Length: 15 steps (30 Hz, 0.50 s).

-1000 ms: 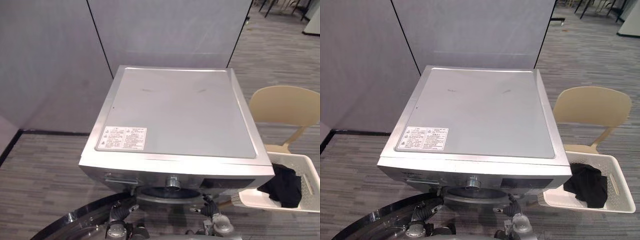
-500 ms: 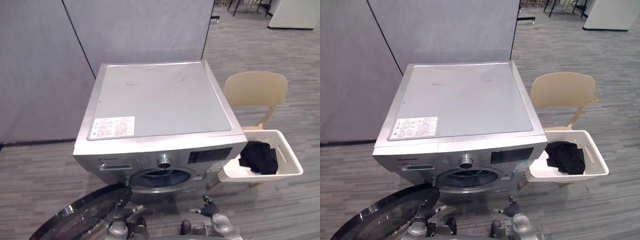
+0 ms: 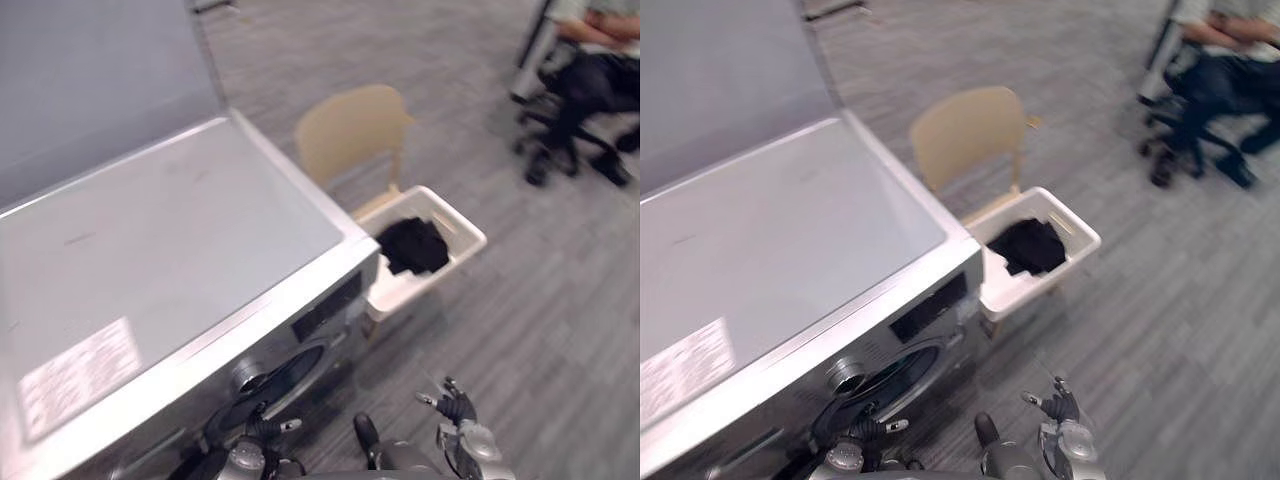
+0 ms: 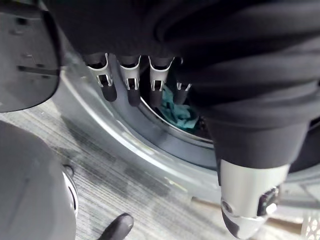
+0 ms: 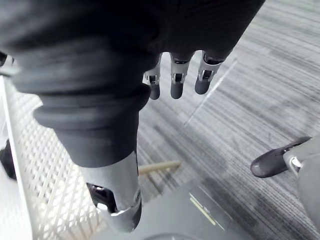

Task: Pick up the laundry basket with both hands and put the clothes into the washing machine.

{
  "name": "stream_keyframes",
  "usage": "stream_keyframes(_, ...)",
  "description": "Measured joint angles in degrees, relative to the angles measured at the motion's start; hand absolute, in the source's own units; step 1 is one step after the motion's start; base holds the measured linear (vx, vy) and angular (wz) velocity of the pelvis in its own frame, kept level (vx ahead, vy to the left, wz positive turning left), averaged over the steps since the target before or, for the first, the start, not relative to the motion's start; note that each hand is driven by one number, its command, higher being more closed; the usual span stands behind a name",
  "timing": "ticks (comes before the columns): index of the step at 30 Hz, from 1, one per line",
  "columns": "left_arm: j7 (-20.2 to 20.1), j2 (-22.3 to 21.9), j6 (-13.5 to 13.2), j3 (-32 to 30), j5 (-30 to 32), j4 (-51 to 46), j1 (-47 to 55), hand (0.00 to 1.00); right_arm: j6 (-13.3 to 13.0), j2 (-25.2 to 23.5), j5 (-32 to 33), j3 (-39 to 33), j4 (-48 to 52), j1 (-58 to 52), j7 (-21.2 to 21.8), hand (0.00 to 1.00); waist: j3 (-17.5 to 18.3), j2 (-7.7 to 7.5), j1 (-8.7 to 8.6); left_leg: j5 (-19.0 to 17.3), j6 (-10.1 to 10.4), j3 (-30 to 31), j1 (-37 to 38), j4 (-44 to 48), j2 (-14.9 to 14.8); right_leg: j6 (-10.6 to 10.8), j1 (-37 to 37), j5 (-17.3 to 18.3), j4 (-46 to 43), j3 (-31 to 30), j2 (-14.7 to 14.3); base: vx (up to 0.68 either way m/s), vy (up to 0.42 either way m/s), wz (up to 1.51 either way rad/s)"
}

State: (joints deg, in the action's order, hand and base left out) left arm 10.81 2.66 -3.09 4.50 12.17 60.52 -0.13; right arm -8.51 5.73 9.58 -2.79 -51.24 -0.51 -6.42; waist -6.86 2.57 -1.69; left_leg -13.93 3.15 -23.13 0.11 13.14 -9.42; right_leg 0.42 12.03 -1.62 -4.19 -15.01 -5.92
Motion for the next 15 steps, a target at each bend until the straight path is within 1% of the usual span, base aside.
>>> stream_keyframes(1,0.21,0.42,0.09,0.18,-0.24,0.04,-1.26,0.00,0.03,-0.15,-0.04,0.37,0.97,0.43,-0.17,0.00,-0.44,0.09,-0.38,-0.25,-0.07,-3.08,-0.20,0.58,-0.01,-2.30,2.71,0.72,-1.93,13.57,3.85,0.09,0.068,-1.42)
stream_keyframes(2,0.41,0.69,0.12,0.20,-0.29,0.05,-2.27,0.00,0.02,-0.20,-0.15,0.88,1.24,0.25,-0.18,0.00,-0.57,0.03,-0.47,-0.53,0.25,-5.14,0.47,1.81,-0.03,-2.23,3.05,-0.68,-3.28,23.12,6.95,0.11,0.053,-1.38)
stream_keyframes(3,0.48,0.75,0.12,0.11,-0.29,0.04,-2.44,0.00,0.02,-0.17,-0.38,1.36,1.24,0.06,-0.18,0.00,-0.70,0.29,-0.26,-0.70,0.39,-5.98,1.31,2.16,-0.26,-2.40,3.03,-0.99,-3.93,25.96,6.59,0.13,0.009,-1.34)
stream_keyframes(4,0.47,0.67,0.18,-0.10,-0.31,0.20,-2.20,0.00,0.00,0.05,-0.93,2.47,1.29,0.14,-0.24,0.00,-1.02,1.18,0.25,-0.83,0.41,-7.45,3.04,2.36,-0.47,-3.35,2.83,-1.56,-4.77,29.21,6.12,0.11,-0.071,-1.60)
stream_keyframes(5,0.46,-0.35,0.38,-0.21,-0.33,2.28,-0.80,0.00,-0.04,0.55,-1.40,4.74,1.72,0.90,-0.90,0.00,-1.58,2.07,0.78,-0.94,0.36,-9.87,5.07,3.48,-1.41,-4.87,2.27,-1.13,-6.47,35.46,6.16,0.09,-0.080,-1.46)
stream_keyframes(6,0.15,-1.14,0.25,-0.16,-0.69,2.04,-0.32,0.00,-0.03,0.59,-1.53,4.96,1.73,0.89,-1.03,0.00,-1.63,2.22,0.71,-1.01,0.24,-10.42,5.77,3.86,-1.49,-6.00,2.16,-0.27,-7.48,38.58,6.54,0.07,-0.110,-1.03)
stream_keyframes(7,0.34,-1.75,0.16,0.18,-0.39,1.86,-0.15,0.00,-0.03,0.65,-1.95,4.92,1.74,0.76,-1.10,0.00,-1.60,2.29,0.63,-1.02,0.23,-10.77,6.99,3.90,-1.36,-7.51,2.21,1.59,-9.48,43.04,7.56,0.06,-0.102,-0.30)
stream_keyframes(8,0.22,-2.04,0.06,0.90,-0.24,1.86,-0.76,0.00,-0.04,0.74,-2.39,4.88,1.75,0.77,-1.15,0.00,-1.73,2.21,0.34,-1.13,0.39,-10.73,7.80,3.70,-0.78,-7.51,2.55,3.11,-11.55,45.08,8.45,0.06,-0.042,-0.24)
stream_keyframes(10,0.32,-1.70,-0.07,1.67,-0.23,1.79,-2.09,0.00,-0.07,1.02,-2.50,4.88,2.08,1.61,-1.13,0.00,-2.19,2.46,-0.05,-1.18,0.49,-10.34,8.06,2.15,-0.64,-7.35,4.64,3.35,-14.79,43.68,8.81,0.03,0.050,-0.18)
stream_keyframes(11,0.57,-1.70,-0.16,1.49,-0.23,1.72,-2.57,0.00,-0.07,1.10,-2.50,4.84,2.22,2.98,-1.14,0.00,-3.07,2.85,-0.42,-1.23,0.64,-10.04,8.49,1.12,-1.36,-5.20,6.45,3.58,-18.01,42.91,9.13,-0.02,0.040,0.02)
stream_keyframes(12,0.41,-1.83,-0.17,1.55,-0.25,1.18,-2.99,0.00,-0.04,1.45,-2.52,4.68,2.79,3.46,-1.14,0.00,-4.34,3.75,-0.85,-1.53,1.19,-9.88,9.57,-0.61,-1.93,-1.62,9.66,7.92,-24.21,42.40,11.85,-0.02,-0.001,0.29)
stream_keyframes(13,0.42,-1.82,-0.05,1.62,-0.25,1.18,-3.58,0.00,-0.03,1.76,-2.55,4.49,2.98,3.32,-1.14,0.00,-5.10,3.46,-0.90,-1.82,1.67,-9.40,9.94,-1.25,-1.84,0.15,11.56,9.73,-26.92,41.04,15.78,0.01,-0.068,0.57)
stream_keyframes(14,0.44,-1.47,-0.06,1.63,-0.26,0.94,-3.90,0.00,0.05,1.87,-2.99,4.55,3.00,2.76,-1.11,0.00,-5.83,2.65,-0.44,-2.39,2.74,-7.22,10.46,-1.27,-1.97,1.99,13.35,10.09,-28.11,38.58,20.33,0.05,-0.128,0.58)
stream_keyframes(15,0.46,-1.15,-0.13,1.61,-0.27,0.73,-3.58,0.00,0.11,1.68,-3.21,4.68,3.02,2.47,-1.07,0.00,-6.00,2.24,-0.14,-2.74,3.73,-6.42,10.85,-1.05,-2.43,2.53,13.65,9.76,-27.43,36.91,21.84,0.12,-0.243,0.50)
